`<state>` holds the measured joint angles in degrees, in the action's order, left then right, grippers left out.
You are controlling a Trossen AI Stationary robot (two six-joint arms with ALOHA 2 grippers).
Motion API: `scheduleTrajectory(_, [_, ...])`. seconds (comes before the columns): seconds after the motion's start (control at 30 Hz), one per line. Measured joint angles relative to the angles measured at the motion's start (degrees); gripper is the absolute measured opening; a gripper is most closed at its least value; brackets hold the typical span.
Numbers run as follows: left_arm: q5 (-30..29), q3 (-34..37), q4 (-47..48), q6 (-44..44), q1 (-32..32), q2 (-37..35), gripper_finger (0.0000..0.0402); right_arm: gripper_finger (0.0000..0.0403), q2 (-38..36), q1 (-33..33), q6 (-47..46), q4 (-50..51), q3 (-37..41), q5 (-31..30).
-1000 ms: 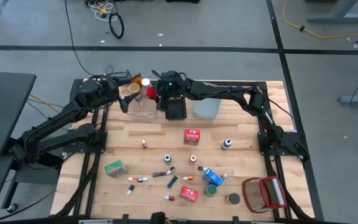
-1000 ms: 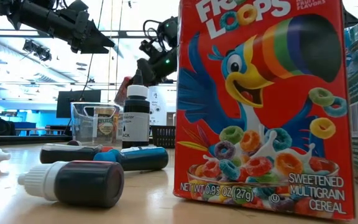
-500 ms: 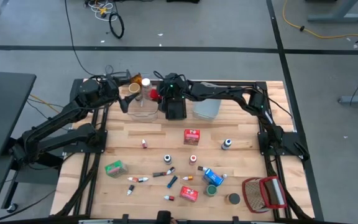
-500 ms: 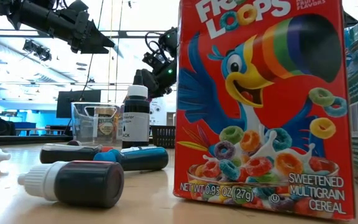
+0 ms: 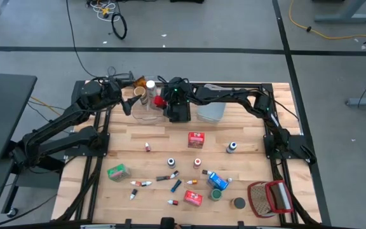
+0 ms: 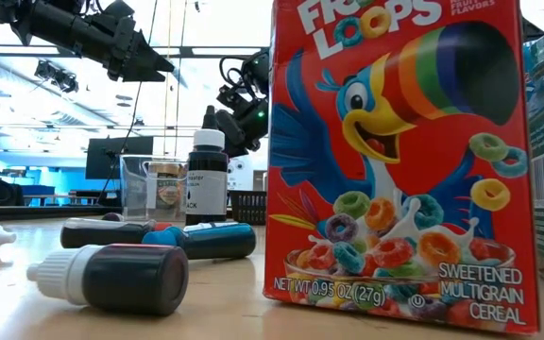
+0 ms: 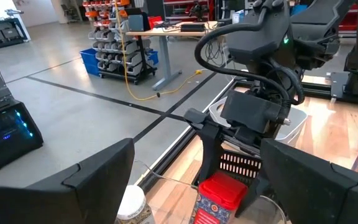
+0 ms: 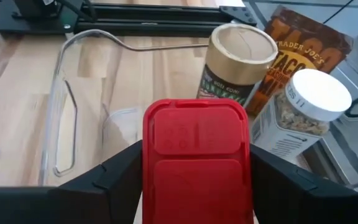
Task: Pick & Place Kitchen Items
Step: Put the red seasoning can into the transparent bin
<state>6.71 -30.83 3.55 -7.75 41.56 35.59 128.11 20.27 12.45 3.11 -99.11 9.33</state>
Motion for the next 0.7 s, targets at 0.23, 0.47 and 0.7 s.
scheduleTrajectory(0.23, [0.01,0.00,0.00,0.02,0.00,0.00,0.0357,0.0253,0.00,0.31,1.21,-0.80,0.00,-0.85])
scheduleTrajectory(0.47, [-0.01,0.00,0.00,0.01,-0.01,0.00,0.0357,0.0253,0.00,0.33,2.80,-0.80,0.02,-0.80])
scheduleTrajectory(0.7, [0.01,0.05,-0.06,-0.07,-0.01,0.16,0.0357,0.0253,0.00,0.21,-0.01,-0.76,0.02,1.15])
